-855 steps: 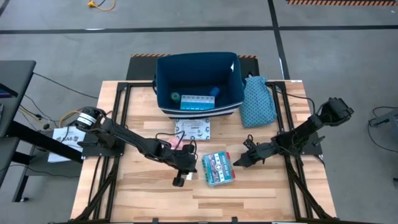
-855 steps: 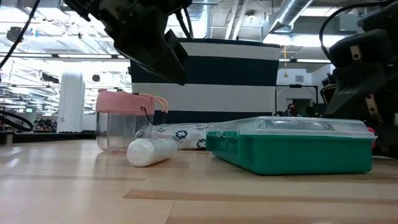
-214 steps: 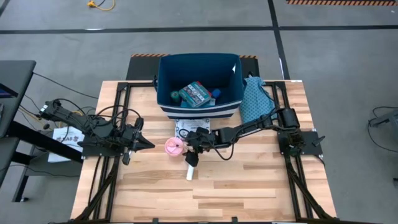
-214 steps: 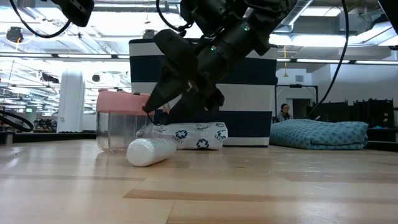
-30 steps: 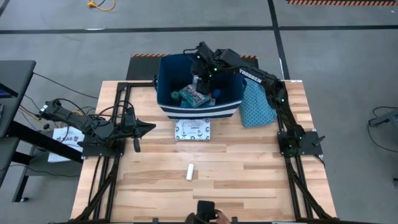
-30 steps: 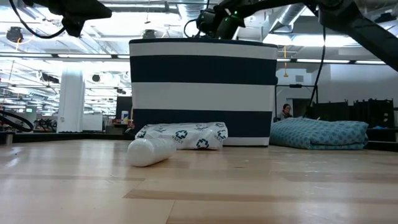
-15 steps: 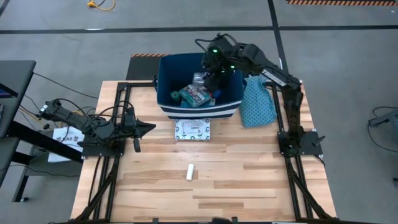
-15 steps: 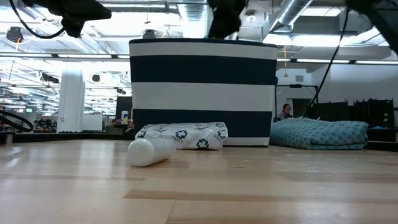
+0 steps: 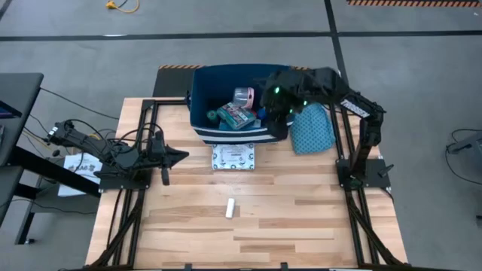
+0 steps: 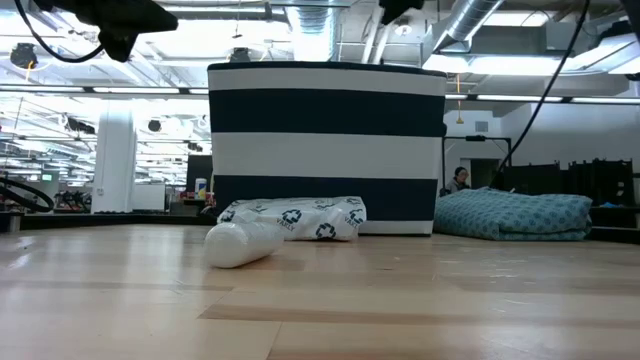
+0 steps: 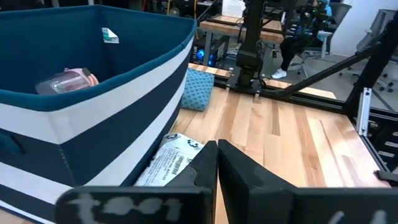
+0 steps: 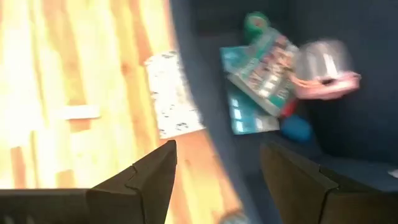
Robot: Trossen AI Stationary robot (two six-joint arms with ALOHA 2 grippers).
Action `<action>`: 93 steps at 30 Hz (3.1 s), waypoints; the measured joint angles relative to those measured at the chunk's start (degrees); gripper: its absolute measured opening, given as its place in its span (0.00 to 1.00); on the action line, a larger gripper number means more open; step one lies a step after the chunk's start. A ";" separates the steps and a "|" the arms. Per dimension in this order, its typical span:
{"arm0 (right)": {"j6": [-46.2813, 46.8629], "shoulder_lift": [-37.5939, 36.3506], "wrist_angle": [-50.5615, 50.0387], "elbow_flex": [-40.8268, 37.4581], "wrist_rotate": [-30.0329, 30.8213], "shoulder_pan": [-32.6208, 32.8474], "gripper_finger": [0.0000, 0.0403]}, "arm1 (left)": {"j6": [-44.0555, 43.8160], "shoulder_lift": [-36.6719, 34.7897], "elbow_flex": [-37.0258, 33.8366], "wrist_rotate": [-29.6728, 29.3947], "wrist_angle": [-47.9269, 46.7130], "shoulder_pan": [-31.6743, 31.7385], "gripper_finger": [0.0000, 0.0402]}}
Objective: Pick & place medical supplies in basket/bin
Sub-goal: Put the white rolled gauze into the blue bin
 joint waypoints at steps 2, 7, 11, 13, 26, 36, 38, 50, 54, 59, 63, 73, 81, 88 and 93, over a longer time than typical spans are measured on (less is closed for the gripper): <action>0.25 0.21 -0.64 -0.65 -0.43 2.98 0.55 | -0.34 -0.02 0.00 0.61 0.01 0.00 0.00; -3.43 1.84 -0.24 -0.65 -1.11 10.51 0.55 | -0.60 -0.02 0.00 1.83 0.00 0.00 0.00; -8.89 4.75 0.23 -0.64 -0.52 15.59 0.55 | -0.61 -0.01 0.00 3.19 0.00 0.00 0.00; -11.26 6.57 0.47 -0.60 0.04 17.74 0.55 | -0.61 -0.04 0.00 4.38 -0.10 0.00 0.00; -20.89 21.21 1.70 -0.60 1.23 23.91 0.55 | -0.52 -0.02 0.00 8.94 -1.87 0.00 0.00; -22.25 30.06 8.64 -0.56 3.15 23.54 0.55 | -0.34 -0.03 0.00 10.42 -2.51 0.00 0.00; -22.27 31.18 9.69 -0.58 3.11 23.81 0.55 | -0.32 -0.03 0.00 10.42 -2.70 -0.01 0.00; -29.96 33.49 21.83 -0.56 3.19 28.87 0.55 | -1.98 -0.03 0.00 11.97 -3.49 -0.02 0.00; -34.57 33.58 26.00 -0.56 3.17 30.29 0.55 | -2.55 -0.04 0.00 13.28 -3.48 -0.01 0.00; -35.71 35.09 27.44 -0.66 3.05 30.60 0.55 | -3.50 -0.03 0.00 15.11 -3.48 0.00 0.00; -35.74 37.00 25.65 -0.71 3.48 30.03 0.55 | -3.88 -0.04 0.00 16.48 -3.47 0.00 0.00; -38.36 42.25 25.32 -0.40 3.17 28.88 0.55 | -4.66 -0.04 0.00 19.49 -4.85 0.00 0.00; -37.17 44.36 24.45 -0.30 2.43 28.11 0.53 | -5.04 -0.04 0.00 19.57 -5.18 -0.02 0.00; -25.44 44.98 23.30 -0.34 0.96 27.63 0.29 | -5.06 -0.02 0.00 19.45 -6.58 -0.02 0.00; -13.58 44.50 21.77 -0.16 0.39 27.22 0.07 | -4.99 -0.04 0.00 19.41 -6.56 -0.02 0.00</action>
